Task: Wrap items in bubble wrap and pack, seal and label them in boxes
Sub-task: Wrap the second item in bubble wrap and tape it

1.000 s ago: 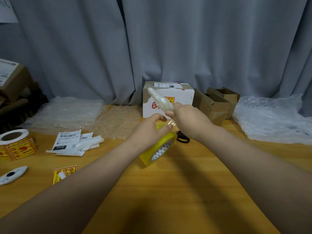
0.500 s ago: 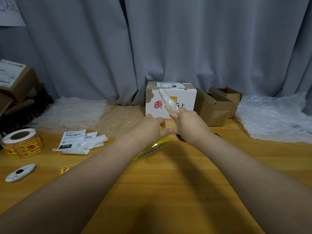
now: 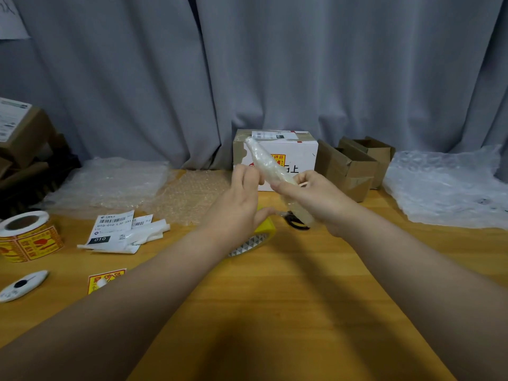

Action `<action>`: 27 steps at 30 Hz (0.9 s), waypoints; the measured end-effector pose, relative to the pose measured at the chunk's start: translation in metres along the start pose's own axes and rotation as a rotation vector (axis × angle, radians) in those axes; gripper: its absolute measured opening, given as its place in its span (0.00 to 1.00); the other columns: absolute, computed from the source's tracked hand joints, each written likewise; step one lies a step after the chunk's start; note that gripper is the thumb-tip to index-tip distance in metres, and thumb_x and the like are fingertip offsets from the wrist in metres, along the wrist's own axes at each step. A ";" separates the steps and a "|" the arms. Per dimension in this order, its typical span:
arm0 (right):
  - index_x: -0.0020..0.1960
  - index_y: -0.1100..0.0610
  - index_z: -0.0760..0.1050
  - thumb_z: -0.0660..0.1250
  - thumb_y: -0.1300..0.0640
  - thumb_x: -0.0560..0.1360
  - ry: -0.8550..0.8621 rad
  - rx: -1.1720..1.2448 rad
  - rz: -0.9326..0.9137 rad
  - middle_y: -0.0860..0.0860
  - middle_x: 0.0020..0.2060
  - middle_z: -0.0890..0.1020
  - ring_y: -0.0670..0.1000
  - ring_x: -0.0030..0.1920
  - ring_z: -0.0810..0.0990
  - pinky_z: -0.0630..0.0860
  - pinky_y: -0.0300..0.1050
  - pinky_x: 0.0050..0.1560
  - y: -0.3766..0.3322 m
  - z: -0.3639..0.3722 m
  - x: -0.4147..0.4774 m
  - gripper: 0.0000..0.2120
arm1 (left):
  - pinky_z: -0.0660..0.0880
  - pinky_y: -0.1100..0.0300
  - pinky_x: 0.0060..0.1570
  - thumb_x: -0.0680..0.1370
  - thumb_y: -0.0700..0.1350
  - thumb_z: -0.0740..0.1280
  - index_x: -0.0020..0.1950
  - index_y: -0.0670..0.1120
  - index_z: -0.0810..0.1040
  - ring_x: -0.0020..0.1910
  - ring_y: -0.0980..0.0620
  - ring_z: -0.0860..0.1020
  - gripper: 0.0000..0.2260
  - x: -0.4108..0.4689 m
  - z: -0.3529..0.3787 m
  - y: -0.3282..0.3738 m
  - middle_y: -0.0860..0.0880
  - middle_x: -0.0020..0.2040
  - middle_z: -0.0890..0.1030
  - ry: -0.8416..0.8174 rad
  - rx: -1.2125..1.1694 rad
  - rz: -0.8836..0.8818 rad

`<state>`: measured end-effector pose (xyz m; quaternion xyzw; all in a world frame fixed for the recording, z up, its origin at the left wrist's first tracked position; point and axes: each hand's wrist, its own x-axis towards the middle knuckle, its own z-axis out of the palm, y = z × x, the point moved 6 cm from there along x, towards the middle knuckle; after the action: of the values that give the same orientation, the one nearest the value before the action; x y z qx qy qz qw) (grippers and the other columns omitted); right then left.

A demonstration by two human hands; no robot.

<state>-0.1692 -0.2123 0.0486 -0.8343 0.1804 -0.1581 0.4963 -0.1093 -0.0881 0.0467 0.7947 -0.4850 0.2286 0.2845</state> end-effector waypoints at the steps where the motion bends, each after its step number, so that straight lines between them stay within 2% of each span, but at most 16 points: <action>1: 0.43 0.52 0.71 0.70 0.46 0.73 -0.011 0.030 0.035 0.52 0.41 0.77 0.50 0.40 0.74 0.69 0.43 0.36 0.002 0.000 0.001 0.12 | 0.77 0.49 0.32 0.70 0.50 0.74 0.56 0.46 0.62 0.35 0.46 0.74 0.24 -0.001 -0.002 0.001 0.44 0.54 0.64 0.052 0.028 0.041; 2: 0.42 0.52 0.71 0.71 0.49 0.72 -0.026 0.049 0.058 0.53 0.41 0.77 0.52 0.41 0.75 0.69 0.45 0.38 0.002 0.000 0.002 0.11 | 0.77 0.50 0.33 0.69 0.50 0.75 0.55 0.48 0.61 0.37 0.46 0.74 0.26 -0.001 -0.005 0.002 0.44 0.56 0.63 0.102 0.055 0.074; 4: 0.46 0.54 0.73 0.73 0.51 0.70 -0.050 0.061 0.061 0.54 0.43 0.78 0.53 0.42 0.76 0.70 0.45 0.39 0.000 -0.001 0.004 0.12 | 0.75 0.45 0.48 0.66 0.51 0.77 0.60 0.50 0.62 0.50 0.43 0.72 0.31 -0.001 -0.009 0.004 0.45 0.61 0.60 0.190 0.189 0.154; 5: 0.52 0.54 0.72 0.74 0.51 0.69 -0.047 0.048 0.046 0.54 0.46 0.79 0.52 0.44 0.77 0.70 0.44 0.39 -0.002 -0.004 0.005 0.16 | 0.69 0.44 0.55 0.65 0.53 0.75 0.64 0.52 0.63 0.57 0.42 0.69 0.33 0.000 -0.009 0.007 0.46 0.65 0.60 0.207 0.304 0.209; 7: 0.57 0.55 0.70 0.76 0.49 0.67 -0.026 -0.004 -0.018 0.51 0.48 0.79 0.48 0.46 0.77 0.70 0.42 0.38 -0.009 -0.008 0.006 0.24 | 0.58 0.43 0.63 0.65 0.56 0.73 0.70 0.53 0.64 0.67 0.42 0.64 0.36 0.004 -0.008 0.012 0.46 0.70 0.64 0.166 0.509 0.312; 9: 0.57 0.55 0.69 0.77 0.50 0.66 -0.022 -0.059 -0.098 0.50 0.46 0.79 0.47 0.42 0.76 0.70 0.41 0.38 -0.018 -0.009 0.009 0.25 | 0.54 0.41 0.67 0.67 0.54 0.72 0.67 0.49 0.71 0.68 0.43 0.67 0.30 0.012 -0.006 0.015 0.47 0.67 0.73 0.108 0.560 0.386; 11: 0.57 0.53 0.68 0.77 0.50 0.65 -0.033 -0.104 -0.139 0.53 0.46 0.81 0.47 0.40 0.75 0.71 0.41 0.39 -0.023 -0.010 0.011 0.26 | 0.53 0.42 0.68 0.72 0.53 0.64 0.58 0.47 0.77 0.62 0.45 0.75 0.18 0.019 -0.010 0.014 0.48 0.55 0.80 0.075 0.484 0.416; 13: 0.57 0.52 0.68 0.77 0.49 0.65 -0.048 -0.107 -0.152 0.55 0.47 0.82 0.48 0.41 0.77 0.72 0.41 0.41 -0.024 -0.010 0.011 0.26 | 0.55 0.44 0.67 0.73 0.54 0.58 0.54 0.48 0.78 0.56 0.46 0.78 0.16 0.026 -0.012 0.011 0.49 0.50 0.81 0.025 0.381 0.378; 14: 0.57 0.52 0.69 0.77 0.49 0.66 -0.048 -0.092 -0.161 0.55 0.47 0.82 0.47 0.41 0.77 0.72 0.41 0.40 -0.023 -0.011 0.012 0.26 | 0.57 0.44 0.67 0.73 0.55 0.58 0.54 0.49 0.78 0.56 0.45 0.77 0.16 0.027 -0.013 0.009 0.48 0.51 0.79 0.020 0.338 0.338; 16: 0.57 0.53 0.71 0.76 0.48 0.68 -0.019 -0.073 -0.167 0.54 0.45 0.83 0.46 0.39 0.77 0.70 0.39 0.37 -0.022 -0.012 0.010 0.23 | 0.60 0.42 0.64 0.70 0.57 0.65 0.56 0.50 0.76 0.62 0.40 0.71 0.18 0.025 -0.014 0.003 0.44 0.61 0.74 0.104 0.270 0.190; 18: 0.57 0.54 0.73 0.72 0.47 0.71 0.032 -0.055 -0.135 0.54 0.46 0.82 0.48 0.40 0.79 0.72 0.40 0.36 -0.014 -0.012 0.012 0.19 | 0.60 0.44 0.65 0.66 0.56 0.74 0.62 0.51 0.69 0.66 0.40 0.64 0.28 0.019 -0.013 -0.008 0.43 0.68 0.66 0.202 0.160 -0.048; 19: 0.56 0.54 0.73 0.70 0.47 0.73 0.063 -0.053 -0.110 0.53 0.47 0.82 0.50 0.42 0.80 0.73 0.42 0.36 -0.009 -0.012 0.012 0.16 | 0.61 0.48 0.65 0.65 0.55 0.76 0.64 0.50 0.66 0.65 0.43 0.63 0.33 0.015 -0.010 -0.012 0.44 0.68 0.63 0.201 0.078 -0.154; 22: 0.54 0.54 0.73 0.63 0.49 0.79 0.175 -0.029 -0.049 0.51 0.49 0.79 0.51 0.45 0.78 0.72 0.43 0.36 0.010 -0.012 0.011 0.10 | 0.70 0.57 0.58 0.67 0.52 0.77 0.65 0.46 0.63 0.56 0.50 0.68 0.34 0.013 0.011 -0.019 0.48 0.61 0.61 -0.003 -0.176 -0.372; 24: 0.54 0.55 0.71 0.59 0.51 0.80 0.235 -0.004 0.002 0.50 0.47 0.76 0.49 0.42 0.76 0.71 0.44 0.37 0.024 -0.012 0.006 0.08 | 0.70 0.58 0.54 0.69 0.56 0.74 0.63 0.48 0.66 0.55 0.49 0.71 0.29 0.017 0.026 -0.020 0.48 0.59 0.66 -0.262 -0.158 -0.455; 27: 0.56 0.54 0.67 0.56 0.53 0.81 0.226 0.102 0.124 0.51 0.44 0.76 0.50 0.39 0.76 0.72 0.46 0.40 0.051 -0.004 -0.002 0.06 | 0.70 0.59 0.51 0.74 0.59 0.67 0.58 0.49 0.75 0.53 0.51 0.73 0.19 0.015 0.041 -0.010 0.50 0.54 0.74 -0.639 -0.099 -0.450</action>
<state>-0.1805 -0.2371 0.0051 -0.7721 0.2781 -0.2289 0.5236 -0.0901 -0.1215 0.0232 0.8976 -0.3732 -0.1219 0.2003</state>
